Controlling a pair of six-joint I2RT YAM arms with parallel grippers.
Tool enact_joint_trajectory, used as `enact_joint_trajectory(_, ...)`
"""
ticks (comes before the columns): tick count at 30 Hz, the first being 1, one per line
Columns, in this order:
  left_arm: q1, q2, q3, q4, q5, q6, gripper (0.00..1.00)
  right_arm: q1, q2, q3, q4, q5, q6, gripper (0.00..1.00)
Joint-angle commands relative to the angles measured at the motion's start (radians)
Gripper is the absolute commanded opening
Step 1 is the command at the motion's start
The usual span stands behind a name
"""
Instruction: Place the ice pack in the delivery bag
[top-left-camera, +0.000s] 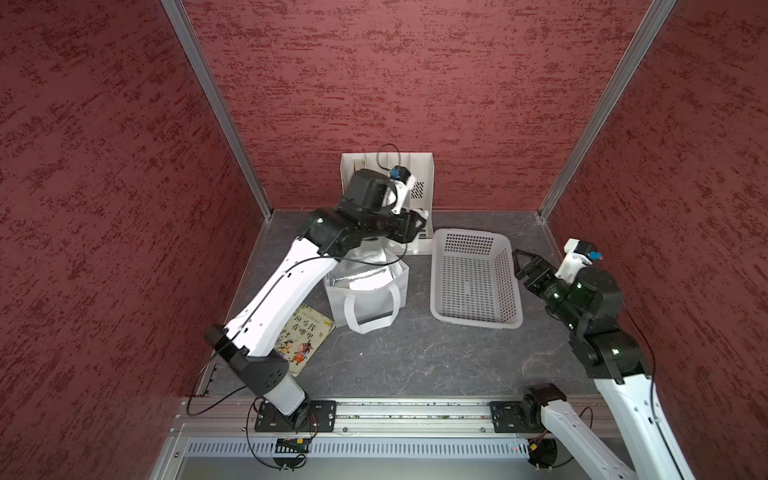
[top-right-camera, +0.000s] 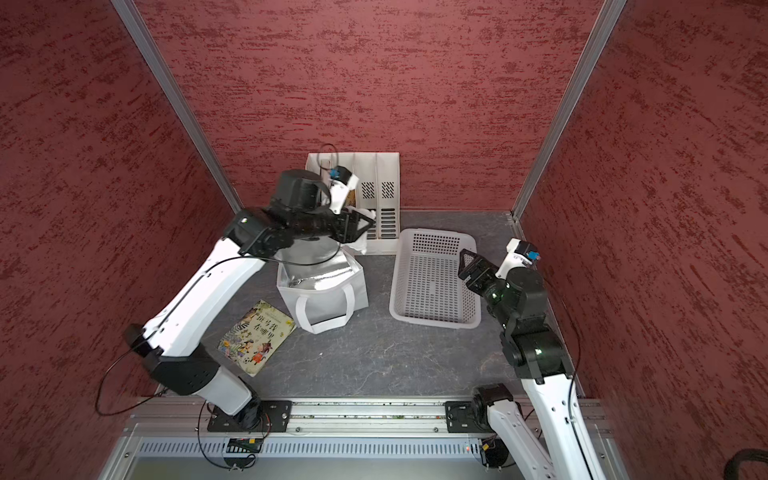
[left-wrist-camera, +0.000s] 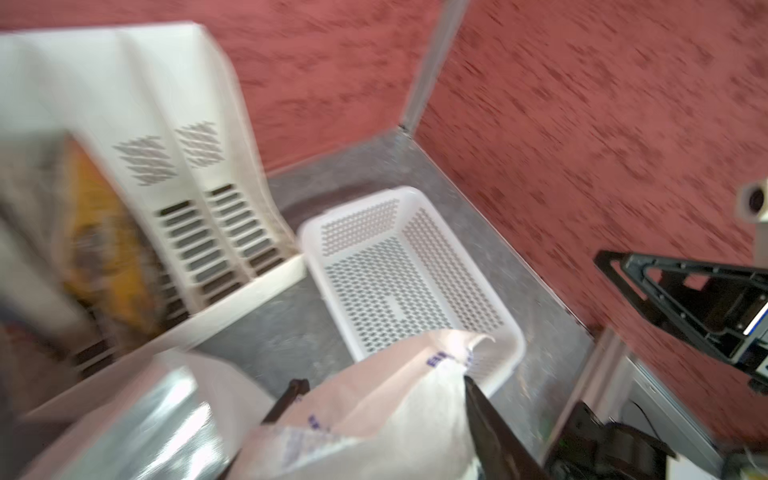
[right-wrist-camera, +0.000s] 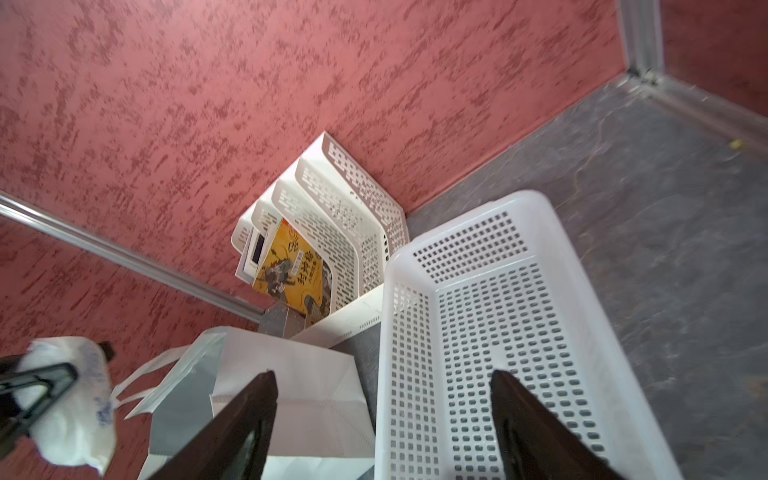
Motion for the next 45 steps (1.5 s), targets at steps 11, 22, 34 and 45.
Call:
enact_joint_trajectory(11,0.101,-0.304,-0.585,0.13,-0.21,0.021,0.32,0.173,0.254,0.022,0.225,-0.207,-0.016,0.85)
enact_joint_trajectory(22,0.116,-0.2,-0.59,0.119,-0.198,-0.011,0.74,0.284,0.354,0.079,0.229,-0.235,-0.057,0.86)
enact_joint_trajectory(34,0.137,-0.344,-0.511,0.133,-0.089,-0.026,0.86,0.366,0.367,0.087,0.371,-0.289,-0.256,0.86)
enact_joint_trajectory(45,0.456,-0.328,-0.415,0.058,0.247,0.217,0.89,0.368,0.497,-0.002,0.783,-0.475,-0.42,0.98)
